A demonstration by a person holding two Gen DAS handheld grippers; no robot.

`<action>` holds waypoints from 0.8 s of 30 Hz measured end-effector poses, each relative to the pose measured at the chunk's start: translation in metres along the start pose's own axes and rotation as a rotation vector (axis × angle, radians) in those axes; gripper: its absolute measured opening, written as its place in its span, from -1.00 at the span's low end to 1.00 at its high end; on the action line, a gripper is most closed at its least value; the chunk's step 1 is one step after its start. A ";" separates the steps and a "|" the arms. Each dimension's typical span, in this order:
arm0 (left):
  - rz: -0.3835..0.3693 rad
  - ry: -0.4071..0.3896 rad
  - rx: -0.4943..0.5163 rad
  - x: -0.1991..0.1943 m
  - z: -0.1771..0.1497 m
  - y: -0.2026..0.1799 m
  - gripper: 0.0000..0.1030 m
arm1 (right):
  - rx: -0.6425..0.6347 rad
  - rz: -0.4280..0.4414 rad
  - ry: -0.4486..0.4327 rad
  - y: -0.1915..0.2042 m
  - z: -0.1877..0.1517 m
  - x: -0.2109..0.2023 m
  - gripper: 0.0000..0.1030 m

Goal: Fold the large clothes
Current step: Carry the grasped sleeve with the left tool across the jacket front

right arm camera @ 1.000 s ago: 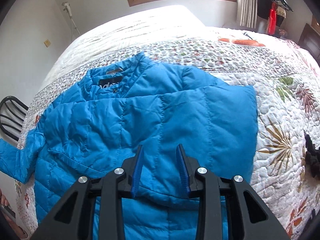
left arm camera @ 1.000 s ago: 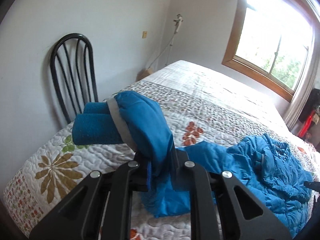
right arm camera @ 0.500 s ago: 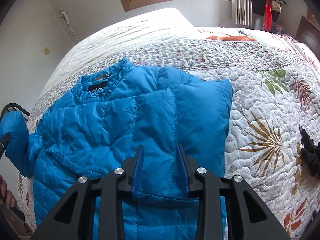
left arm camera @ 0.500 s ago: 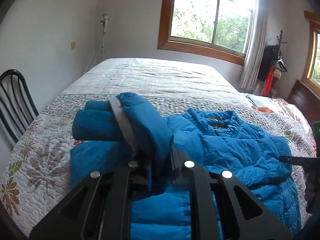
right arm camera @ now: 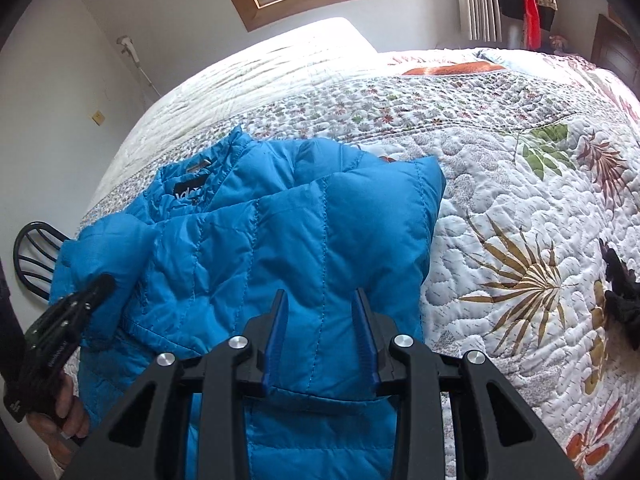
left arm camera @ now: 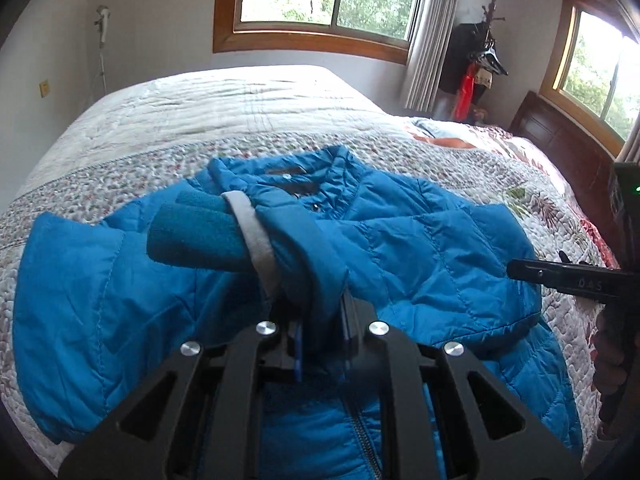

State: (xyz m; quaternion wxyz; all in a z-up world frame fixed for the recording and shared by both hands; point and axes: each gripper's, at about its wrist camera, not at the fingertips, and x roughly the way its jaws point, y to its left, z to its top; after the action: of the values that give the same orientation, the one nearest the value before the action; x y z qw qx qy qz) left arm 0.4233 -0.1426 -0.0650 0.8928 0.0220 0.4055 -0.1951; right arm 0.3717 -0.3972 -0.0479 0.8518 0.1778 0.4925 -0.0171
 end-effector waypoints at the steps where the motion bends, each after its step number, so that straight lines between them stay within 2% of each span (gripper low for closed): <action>1: -0.004 0.016 0.001 0.006 -0.002 0.002 -0.75 | -0.001 0.001 0.003 -0.001 0.000 0.001 -0.36; 7: -0.048 0.085 -0.001 0.032 -0.013 0.002 -0.64 | 0.008 0.010 0.014 -0.004 -0.001 0.006 -0.36; 9: -0.085 0.090 -0.013 0.024 -0.012 0.004 -0.43 | -0.004 0.001 0.014 -0.002 -0.002 0.008 -0.35; 11: -0.155 0.096 -0.042 0.006 -0.011 0.007 0.16 | -0.006 -0.001 0.011 -0.001 -0.001 0.008 -0.34; 15: -0.171 0.034 -0.018 -0.049 -0.013 0.009 0.34 | -0.021 -0.001 -0.001 0.005 -0.001 0.000 -0.28; 17: -0.140 0.001 -0.036 -0.076 -0.013 0.025 0.38 | -0.029 0.004 0.003 0.009 -0.001 -0.001 -0.27; 19: -0.079 -0.027 -0.063 -0.096 -0.014 0.051 0.39 | -0.036 0.005 0.008 0.015 -0.002 -0.001 -0.27; 22: 0.094 -0.073 -0.094 -0.120 -0.016 0.096 0.47 | -0.052 0.035 0.020 0.028 -0.001 -0.002 -0.27; 24: 0.226 -0.084 -0.107 -0.127 -0.020 0.128 0.52 | -0.071 0.076 0.024 0.043 0.000 -0.006 -0.10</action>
State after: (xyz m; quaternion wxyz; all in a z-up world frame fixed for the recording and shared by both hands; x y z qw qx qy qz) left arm 0.3803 0.0215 -0.0007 0.9252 0.0119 0.3724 -0.0722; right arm 0.3775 -0.3574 -0.0308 0.8517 0.1664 0.4958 0.0348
